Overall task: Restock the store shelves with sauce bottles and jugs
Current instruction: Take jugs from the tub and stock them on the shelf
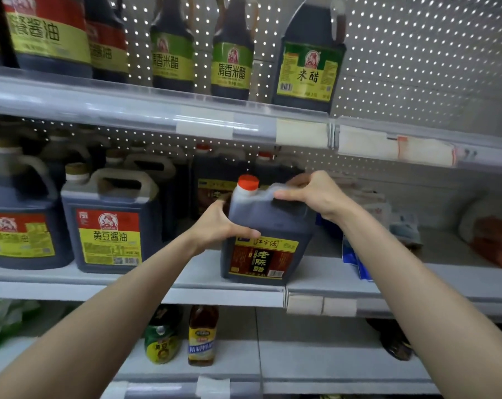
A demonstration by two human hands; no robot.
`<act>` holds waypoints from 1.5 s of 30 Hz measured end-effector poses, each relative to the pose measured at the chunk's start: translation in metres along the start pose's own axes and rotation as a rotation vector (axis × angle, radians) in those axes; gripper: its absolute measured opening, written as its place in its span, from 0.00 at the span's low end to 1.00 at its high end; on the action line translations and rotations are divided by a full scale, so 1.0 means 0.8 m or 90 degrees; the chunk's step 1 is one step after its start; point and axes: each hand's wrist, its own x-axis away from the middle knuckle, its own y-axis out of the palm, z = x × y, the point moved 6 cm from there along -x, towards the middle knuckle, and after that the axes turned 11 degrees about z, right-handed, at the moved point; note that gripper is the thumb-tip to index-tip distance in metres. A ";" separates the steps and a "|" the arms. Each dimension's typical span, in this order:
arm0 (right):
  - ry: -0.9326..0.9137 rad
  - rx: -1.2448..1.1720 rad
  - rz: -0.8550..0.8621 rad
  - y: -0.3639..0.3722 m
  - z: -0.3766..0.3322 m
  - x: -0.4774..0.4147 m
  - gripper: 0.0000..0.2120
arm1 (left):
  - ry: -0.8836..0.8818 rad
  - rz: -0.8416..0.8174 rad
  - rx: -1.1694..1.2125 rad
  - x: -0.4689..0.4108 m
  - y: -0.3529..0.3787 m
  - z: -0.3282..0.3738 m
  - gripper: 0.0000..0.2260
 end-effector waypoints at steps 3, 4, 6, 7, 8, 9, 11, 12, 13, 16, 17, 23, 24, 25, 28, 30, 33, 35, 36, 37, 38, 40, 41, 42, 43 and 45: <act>-0.008 0.001 -0.012 0.006 0.014 -0.023 0.19 | 0.011 -0.003 -0.021 -0.015 0.009 -0.001 0.16; -0.014 -0.003 -0.021 0.010 0.015 -0.030 0.20 | 0.015 0.003 -0.020 -0.020 0.008 -0.001 0.14; -0.030 0.005 -0.039 0.022 0.013 -0.042 0.19 | 0.014 0.030 -0.002 -0.029 -0.001 -0.005 0.16; -0.033 0.016 -0.046 0.029 0.011 -0.047 0.19 | 0.011 0.045 0.015 -0.033 -0.008 -0.009 0.19; -0.037 0.026 -0.054 0.037 0.009 -0.052 0.19 | 0.008 0.057 0.030 -0.037 -0.015 -0.012 0.22; -0.039 0.028 -0.058 0.045 0.006 -0.056 0.18 | 0.006 0.065 0.038 -0.040 -0.023 -0.016 0.26; -0.046 0.024 -0.067 0.061 0.001 -0.065 0.15 | 0.006 0.068 0.048 -0.045 -0.038 -0.022 0.32; -0.047 0.019 -0.071 0.069 0.000 -0.069 0.14 | 0.008 0.065 0.053 -0.047 -0.045 -0.024 0.35; -0.046 0.015 -0.071 0.077 -0.002 -0.072 0.14 | 0.007 0.066 0.058 -0.049 -0.051 -0.028 0.37; -0.039 0.014 -0.054 0.099 -0.007 -0.081 0.17 | -0.011 0.074 0.093 -0.052 -0.063 -0.043 0.36; -0.040 0.014 -0.044 0.104 -0.008 -0.083 0.18 | -0.018 0.077 0.111 -0.052 -0.064 -0.049 0.35; -0.013 -0.056 0.044 0.111 0.012 -0.084 0.20 | -0.004 0.104 0.132 -0.050 -0.059 -0.064 0.35; -0.013 -0.062 0.056 0.110 0.015 -0.082 0.20 | 0.002 0.104 0.126 -0.048 -0.057 -0.065 0.34; -0.011 -0.068 0.065 0.109 0.019 -0.077 0.22 | -0.002 0.104 0.121 -0.045 -0.056 -0.067 0.31; 0.050 -0.113 0.084 0.114 0.045 -0.050 0.35 | -0.022 0.081 0.122 -0.036 -0.046 -0.074 0.15; 0.098 -0.129 0.072 0.124 0.071 -0.025 0.41 | -0.034 0.078 0.141 -0.030 -0.040 -0.085 0.15; 0.157 -0.192 0.016 0.145 0.104 0.010 0.30 | -0.029 0.080 0.144 -0.022 -0.035 -0.102 0.22; 0.202 -0.230 -0.004 0.158 0.121 0.026 0.27 | -0.027 0.078 0.134 -0.020 -0.034 -0.113 0.20; 0.221 -0.242 -0.003 0.163 0.127 0.030 0.28 | -0.022 0.081 0.131 -0.020 -0.034 -0.118 0.19; 0.229 -0.249 0.007 0.167 0.130 0.031 0.28 | -0.015 0.086 0.132 -0.021 -0.035 -0.120 0.18; 0.231 -0.251 0.020 0.169 0.133 0.031 0.28 | -0.011 0.093 0.137 -0.022 -0.035 -0.122 0.18; 0.228 -0.247 0.035 0.171 0.137 0.025 0.28 | -0.004 0.102 0.147 -0.025 -0.036 -0.125 0.18; 0.224 -0.243 0.042 0.173 0.139 0.023 0.27 | -0.001 0.105 0.147 -0.027 -0.036 -0.126 0.18; 0.217 -0.242 0.047 0.174 0.139 0.021 0.27 | 0.003 0.111 0.145 -0.028 -0.036 -0.126 0.20; 0.211 -0.243 0.050 0.176 0.140 0.017 0.27 | 0.011 0.119 0.143 -0.030 -0.036 -0.125 0.23; 0.209 -0.245 0.059 0.182 0.142 0.010 0.27 | 0.031 0.140 0.138 -0.037 -0.038 -0.123 0.29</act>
